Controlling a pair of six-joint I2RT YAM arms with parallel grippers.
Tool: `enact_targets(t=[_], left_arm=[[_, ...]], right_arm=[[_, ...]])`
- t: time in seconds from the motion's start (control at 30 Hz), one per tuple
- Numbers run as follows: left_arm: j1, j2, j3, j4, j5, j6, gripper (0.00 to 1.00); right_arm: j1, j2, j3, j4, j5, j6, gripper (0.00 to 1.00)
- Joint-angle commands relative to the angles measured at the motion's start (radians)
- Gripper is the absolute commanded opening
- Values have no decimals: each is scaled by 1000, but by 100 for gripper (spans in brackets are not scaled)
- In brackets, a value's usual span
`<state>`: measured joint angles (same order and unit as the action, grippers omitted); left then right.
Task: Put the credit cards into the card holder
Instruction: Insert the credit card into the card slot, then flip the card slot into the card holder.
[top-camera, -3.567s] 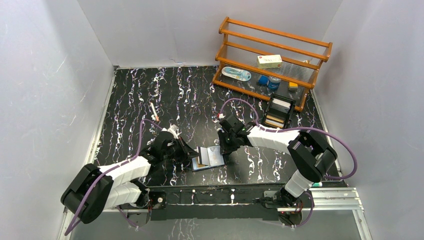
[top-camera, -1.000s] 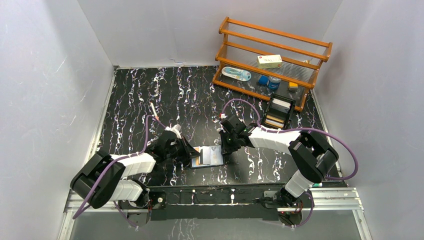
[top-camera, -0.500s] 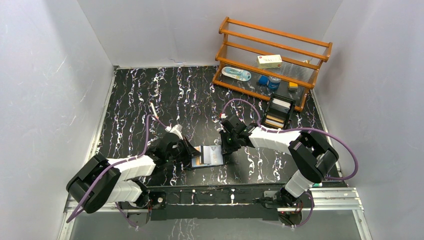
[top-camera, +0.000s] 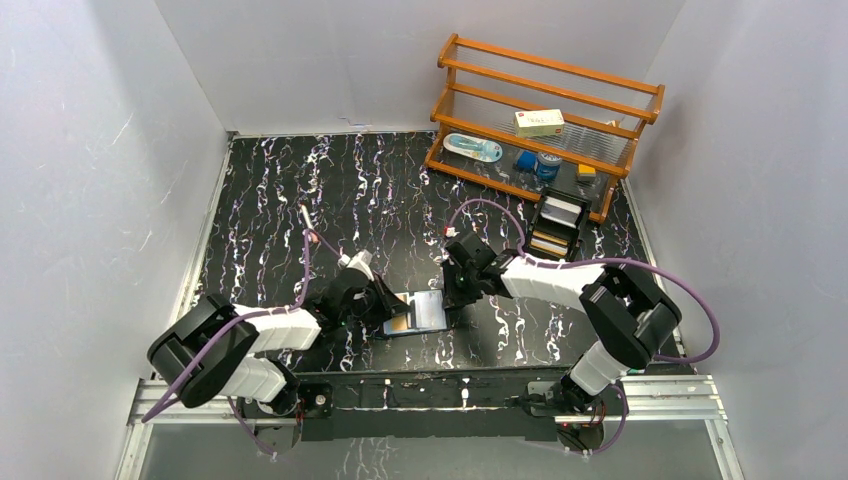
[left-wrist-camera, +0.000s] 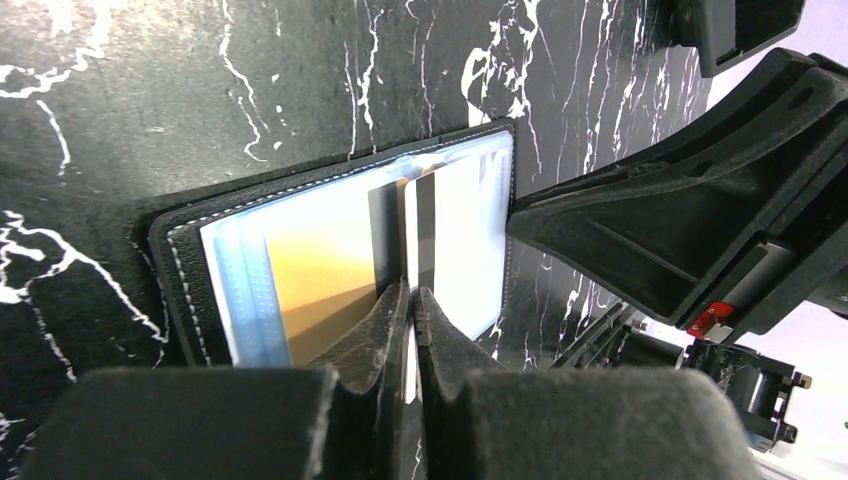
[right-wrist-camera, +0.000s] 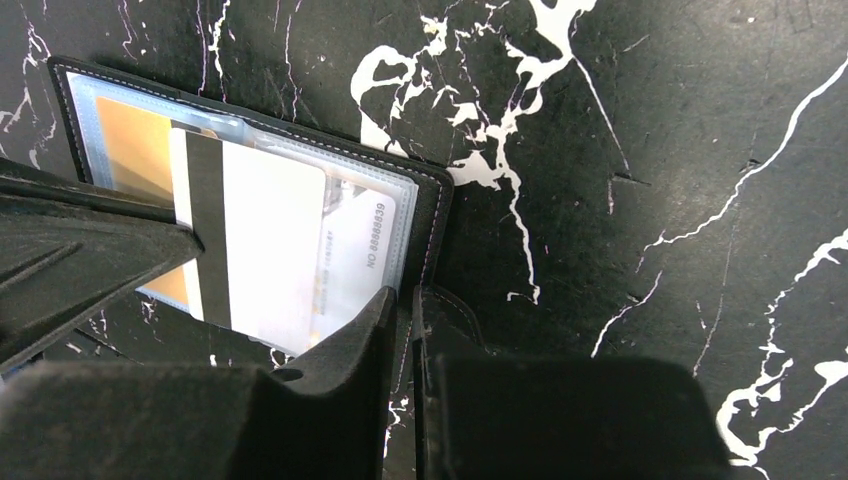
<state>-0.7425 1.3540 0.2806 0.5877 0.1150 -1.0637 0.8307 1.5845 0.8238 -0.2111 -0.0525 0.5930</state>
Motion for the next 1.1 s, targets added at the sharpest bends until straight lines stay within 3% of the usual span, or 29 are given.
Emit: enact_targets(t=[0.0,0.3,0.4,0.7,1.07], left_arm=[[-28,13,45,-26,-13,7,5],[-77,107,117,-82,-35,15,10],[-82,112,143,-123,-43,24,17],[-82,-4,151,-240,-66,2,35],[-81,-176,254,-619,-132,49,47]], right_arm=[[22,49,-60,100,-54,69,19],[22,23,-124,210,-104,159,19],[22,16,-126,208,-99,166,19],[18,-52,-95,107,-7,128,29],[19,-77,-63,86,-26,111,32]])
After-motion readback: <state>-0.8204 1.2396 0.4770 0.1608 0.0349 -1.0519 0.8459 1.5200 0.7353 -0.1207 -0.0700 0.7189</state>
